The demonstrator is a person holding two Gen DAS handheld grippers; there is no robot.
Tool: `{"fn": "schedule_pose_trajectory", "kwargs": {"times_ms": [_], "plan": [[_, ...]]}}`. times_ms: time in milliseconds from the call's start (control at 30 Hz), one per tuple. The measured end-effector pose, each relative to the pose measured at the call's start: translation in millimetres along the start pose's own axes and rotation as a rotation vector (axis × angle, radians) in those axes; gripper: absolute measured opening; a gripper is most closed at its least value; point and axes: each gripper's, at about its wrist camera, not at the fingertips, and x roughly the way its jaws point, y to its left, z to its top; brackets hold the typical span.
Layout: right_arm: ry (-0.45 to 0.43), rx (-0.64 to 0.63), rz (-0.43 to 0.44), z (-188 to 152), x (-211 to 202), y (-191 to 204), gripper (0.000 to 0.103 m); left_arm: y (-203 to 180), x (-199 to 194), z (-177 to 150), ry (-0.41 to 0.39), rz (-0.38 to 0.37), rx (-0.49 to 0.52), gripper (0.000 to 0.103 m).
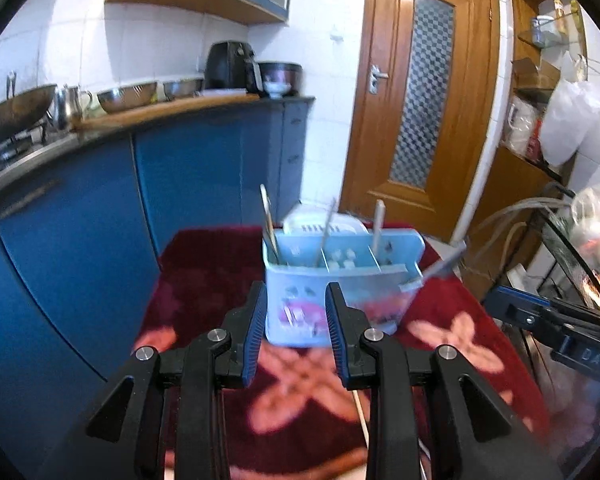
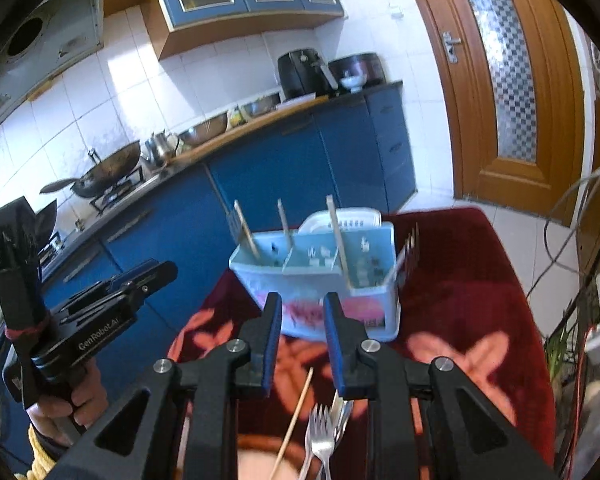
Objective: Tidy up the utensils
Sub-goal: 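Move both tools back down to the remaining utensils on the blanket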
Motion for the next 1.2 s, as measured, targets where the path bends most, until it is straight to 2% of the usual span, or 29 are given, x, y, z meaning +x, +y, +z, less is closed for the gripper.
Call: {"fn": "schedule_pose_trajectory", "kwargs": {"times_ms": [200, 533, 700, 1200], "plan": [[0.086, -0.022, -0.035, -33, 5, -5, 0.024, -11, -1, -34, 0.071, -0.038, 0.012, 0.030], [0.227, -0.045, -0.062, -80, 26, -15, 0.024, -16, 31, -76, 0.212, -0.061, -0.013, 0.030], [0.276, -0.043, -0.047, -99, 34, -17, 0.024, -16, 37, -89, 0.229, -0.017, 0.008, 0.030], [0.390, -0.053, -0.025, -136, 60, -15, 0.024, -5, 53, -110, 0.283, 0.014, -0.019, 0.030]]}}
